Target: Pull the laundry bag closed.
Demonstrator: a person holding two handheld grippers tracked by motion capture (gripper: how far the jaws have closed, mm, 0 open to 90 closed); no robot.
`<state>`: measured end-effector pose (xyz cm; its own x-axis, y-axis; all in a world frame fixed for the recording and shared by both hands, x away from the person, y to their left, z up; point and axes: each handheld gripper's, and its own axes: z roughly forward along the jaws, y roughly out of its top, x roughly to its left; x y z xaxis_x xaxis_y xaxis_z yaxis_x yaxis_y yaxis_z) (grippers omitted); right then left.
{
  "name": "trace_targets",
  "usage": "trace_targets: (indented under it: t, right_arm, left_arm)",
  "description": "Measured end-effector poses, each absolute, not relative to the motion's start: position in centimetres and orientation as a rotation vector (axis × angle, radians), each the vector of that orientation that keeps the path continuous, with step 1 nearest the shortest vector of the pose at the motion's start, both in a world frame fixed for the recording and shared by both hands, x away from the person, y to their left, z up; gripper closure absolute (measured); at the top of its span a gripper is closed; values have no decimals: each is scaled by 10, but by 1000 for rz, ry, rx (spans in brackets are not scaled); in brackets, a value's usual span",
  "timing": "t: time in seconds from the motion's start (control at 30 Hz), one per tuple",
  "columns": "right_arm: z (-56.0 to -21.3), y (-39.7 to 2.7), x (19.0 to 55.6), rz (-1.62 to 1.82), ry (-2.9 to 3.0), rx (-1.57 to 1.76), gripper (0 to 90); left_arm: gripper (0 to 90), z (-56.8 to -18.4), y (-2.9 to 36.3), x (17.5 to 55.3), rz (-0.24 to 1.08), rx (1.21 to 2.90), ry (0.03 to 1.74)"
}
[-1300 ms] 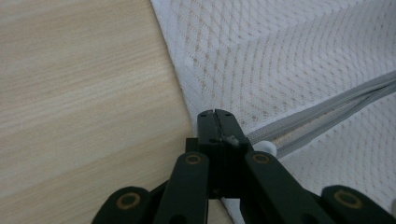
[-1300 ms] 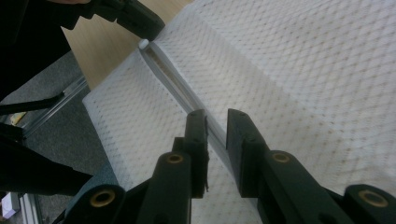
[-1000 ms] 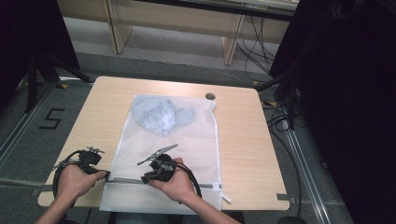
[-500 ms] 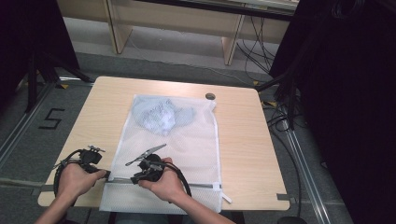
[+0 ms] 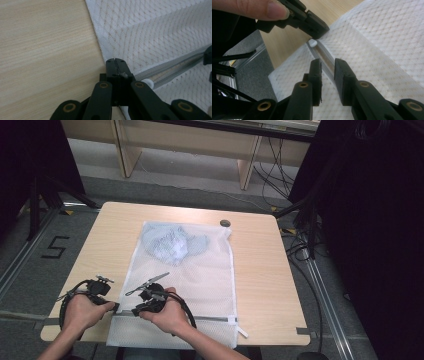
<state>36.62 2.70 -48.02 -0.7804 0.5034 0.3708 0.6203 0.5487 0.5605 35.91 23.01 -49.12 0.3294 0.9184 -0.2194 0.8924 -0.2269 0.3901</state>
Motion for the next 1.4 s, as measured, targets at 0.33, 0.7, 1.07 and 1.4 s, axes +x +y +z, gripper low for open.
trace_targets:
  t: [0.33,0.7,1.07,1.4]
  right_arm:
    - [-484,40,370,-1034,-2581,-983,768]
    - [-488,59,377,-1015,-2537,-1003,763]
    - [-492,67,381,-985,-2495,-998,786]
    - [-493,73,380,-963,-2517,-993,864]
  left_arm:
    - [898,-491,231,360,70,2146,1599]
    - [898,-492,233,360,66,2148,1591]
    - [898,-492,233,360,65,2147,1590]
    - [898,-492,232,359,67,2141,1590]
